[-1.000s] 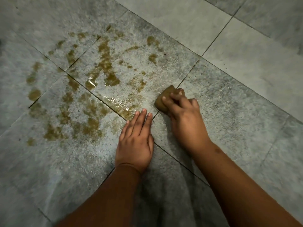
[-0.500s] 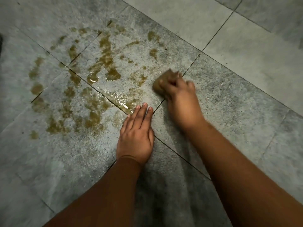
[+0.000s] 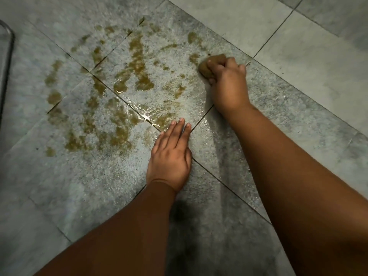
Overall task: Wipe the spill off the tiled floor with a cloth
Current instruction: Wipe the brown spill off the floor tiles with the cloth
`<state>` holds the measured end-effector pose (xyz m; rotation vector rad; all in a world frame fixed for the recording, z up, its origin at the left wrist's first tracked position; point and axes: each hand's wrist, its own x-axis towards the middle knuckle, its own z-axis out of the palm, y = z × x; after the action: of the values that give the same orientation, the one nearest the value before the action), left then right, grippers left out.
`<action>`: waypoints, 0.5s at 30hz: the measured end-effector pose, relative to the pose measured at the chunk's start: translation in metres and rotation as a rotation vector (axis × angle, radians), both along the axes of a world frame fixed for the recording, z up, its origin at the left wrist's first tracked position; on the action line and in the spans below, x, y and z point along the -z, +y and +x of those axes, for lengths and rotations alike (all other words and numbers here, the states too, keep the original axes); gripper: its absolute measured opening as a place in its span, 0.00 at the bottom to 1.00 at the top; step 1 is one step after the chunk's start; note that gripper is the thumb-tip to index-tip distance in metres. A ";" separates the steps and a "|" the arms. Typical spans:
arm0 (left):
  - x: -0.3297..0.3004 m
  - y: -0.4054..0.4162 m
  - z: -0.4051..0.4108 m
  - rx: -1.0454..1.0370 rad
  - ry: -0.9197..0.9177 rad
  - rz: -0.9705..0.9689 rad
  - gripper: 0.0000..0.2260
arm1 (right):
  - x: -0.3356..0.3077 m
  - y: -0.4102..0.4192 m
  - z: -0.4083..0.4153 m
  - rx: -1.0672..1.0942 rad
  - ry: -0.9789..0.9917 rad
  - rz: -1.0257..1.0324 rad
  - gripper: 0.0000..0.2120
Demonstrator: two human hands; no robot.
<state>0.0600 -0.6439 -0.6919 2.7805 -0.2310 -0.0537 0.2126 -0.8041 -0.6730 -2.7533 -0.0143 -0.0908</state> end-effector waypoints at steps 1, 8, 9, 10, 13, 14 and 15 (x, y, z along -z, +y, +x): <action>0.000 0.001 0.001 0.003 -0.002 -0.001 0.24 | -0.002 0.001 -0.014 -0.040 0.010 0.017 0.19; -0.001 0.001 -0.001 0.019 0.025 0.033 0.25 | 0.000 -0.006 -0.120 -0.093 0.036 0.055 0.19; -0.001 0.001 0.000 0.018 0.025 0.036 0.25 | 0.000 -0.006 -0.127 -0.078 0.037 0.067 0.19; -0.001 0.000 -0.001 0.018 0.022 0.037 0.25 | 0.000 -0.006 -0.135 -0.068 0.038 0.072 0.19; -0.001 0.000 -0.003 0.017 0.024 0.036 0.24 | 0.000 -0.005 -0.153 -0.066 0.057 0.052 0.21; -0.002 0.000 -0.003 0.012 0.029 0.035 0.23 | -0.002 -0.004 -0.160 -0.068 0.065 0.046 0.22; -0.003 -0.001 -0.004 0.008 0.030 0.036 0.23 | -0.004 -0.004 -0.169 -0.065 0.082 0.048 0.22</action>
<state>0.0556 -0.6445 -0.6890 2.8124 -0.2363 -0.1026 0.0437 -0.8079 -0.6693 -2.7033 -0.0785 0.0386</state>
